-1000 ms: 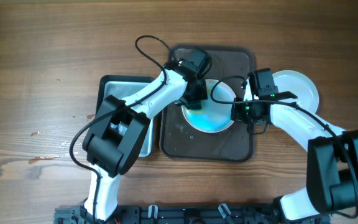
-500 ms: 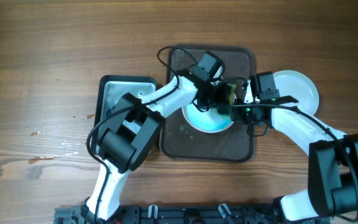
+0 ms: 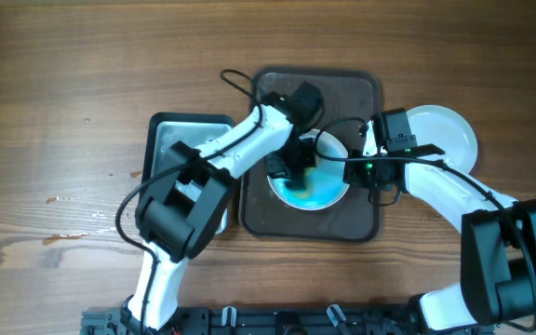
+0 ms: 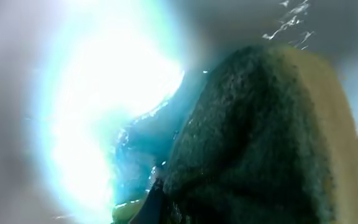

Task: Clean dirty plates on tray and stack at the side
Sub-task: 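Scrub the blue-stained plate with the sponge in the left gripper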

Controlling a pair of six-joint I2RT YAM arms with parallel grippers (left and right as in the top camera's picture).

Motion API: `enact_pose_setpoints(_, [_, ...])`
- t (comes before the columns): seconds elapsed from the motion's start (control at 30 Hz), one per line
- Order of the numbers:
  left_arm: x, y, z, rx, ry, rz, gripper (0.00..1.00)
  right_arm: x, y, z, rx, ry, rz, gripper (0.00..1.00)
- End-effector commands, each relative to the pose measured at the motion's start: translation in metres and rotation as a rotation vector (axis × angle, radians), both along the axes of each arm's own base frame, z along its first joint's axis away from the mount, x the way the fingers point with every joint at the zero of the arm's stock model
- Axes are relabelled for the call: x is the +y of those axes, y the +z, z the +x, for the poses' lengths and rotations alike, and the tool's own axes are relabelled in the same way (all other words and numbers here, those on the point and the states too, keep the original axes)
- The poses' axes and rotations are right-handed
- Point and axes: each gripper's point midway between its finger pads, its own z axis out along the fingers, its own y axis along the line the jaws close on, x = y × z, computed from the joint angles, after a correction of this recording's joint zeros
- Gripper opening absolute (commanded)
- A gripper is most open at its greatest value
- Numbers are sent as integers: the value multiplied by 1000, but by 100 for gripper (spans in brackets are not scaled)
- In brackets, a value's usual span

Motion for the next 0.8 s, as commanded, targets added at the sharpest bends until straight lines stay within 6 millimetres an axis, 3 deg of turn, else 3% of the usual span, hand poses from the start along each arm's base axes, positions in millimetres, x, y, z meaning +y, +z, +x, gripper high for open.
enact_pose_setpoints(0.0, [104,-24,22,-101,40,416,4,-29,-39,-37,132,-9,-147,4])
enact_pose_setpoints(0.07, [99,-18,30,-136,51,389,4,-29,-39,-37,132,-10,-147,4])
enact_pose_setpoints(0.13, [79,-20,33,-141,57,297,4,-29,-39,-37,132,-10,-147,4])
enact_pose_setpoints(0.2, [49,-23,34,-129,57,163,4,-29,-39,-37,132,-9,-147,4])
enact_pose_setpoints(0.3, [-19,-18,33,-119,18,-127,4,-29,-39,-37,132,-10,-147,4])
enact_pose_setpoints(0.37, [-42,-14,32,-128,29,-195,4,-29,-39,-37,134,-10,-147,4])
enact_pose_setpoints(0.6, [-107,-25,7,-99,-14,-347,4,-29,-39,-39,140,-9,-148,4])
enact_pose_setpoints(0.77, [-130,-20,-14,-25,-111,-477,4,-29,-39,-39,139,-9,-148,4])
